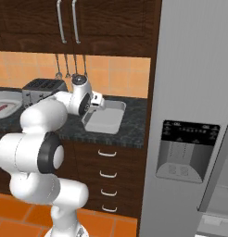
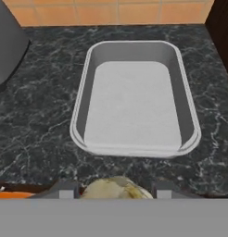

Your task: Place one garlic and one steak in each tupperware on the nearby counter, to pack two identical lunches.

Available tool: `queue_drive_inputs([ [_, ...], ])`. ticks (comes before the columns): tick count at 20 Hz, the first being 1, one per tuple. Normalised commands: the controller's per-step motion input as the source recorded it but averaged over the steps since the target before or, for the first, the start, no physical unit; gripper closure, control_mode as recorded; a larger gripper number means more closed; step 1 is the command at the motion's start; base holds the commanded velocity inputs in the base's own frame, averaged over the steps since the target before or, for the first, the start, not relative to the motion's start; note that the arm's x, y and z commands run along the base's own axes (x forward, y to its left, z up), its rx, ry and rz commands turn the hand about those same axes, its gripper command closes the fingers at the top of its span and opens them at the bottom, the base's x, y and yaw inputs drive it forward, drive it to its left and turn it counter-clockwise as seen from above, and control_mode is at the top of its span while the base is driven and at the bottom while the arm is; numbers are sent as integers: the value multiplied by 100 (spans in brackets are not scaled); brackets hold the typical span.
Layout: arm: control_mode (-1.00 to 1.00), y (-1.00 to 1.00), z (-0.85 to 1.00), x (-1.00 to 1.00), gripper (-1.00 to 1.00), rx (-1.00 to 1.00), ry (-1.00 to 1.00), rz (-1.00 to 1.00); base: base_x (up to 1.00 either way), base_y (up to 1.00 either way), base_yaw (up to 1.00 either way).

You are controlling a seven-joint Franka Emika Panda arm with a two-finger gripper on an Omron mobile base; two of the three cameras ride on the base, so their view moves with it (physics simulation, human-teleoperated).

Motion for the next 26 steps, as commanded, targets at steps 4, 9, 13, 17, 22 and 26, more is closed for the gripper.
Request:
queue_drive_inputs([
  [4, -100, 0, -34, 41, 100, -2, 0, 0, 0, 0, 0],
  [9, -100, 0, -37, 37, 100, -1, 1, 0, 0, 0, 0],
  [13, -100, 0, -35, 32, 100, -1, 1, 0, 0, 0, 0],
  [17, -100, 0, -31, 32, 100, 0, 1, 0, 0, 0, 0],
  [22, -100, 0, -26, 29, 100, 0, 1, 0, 0, 0, 0],
  [26, -100, 0, -20, 25, 100, 0, 4, 0, 0, 0, 0],
])
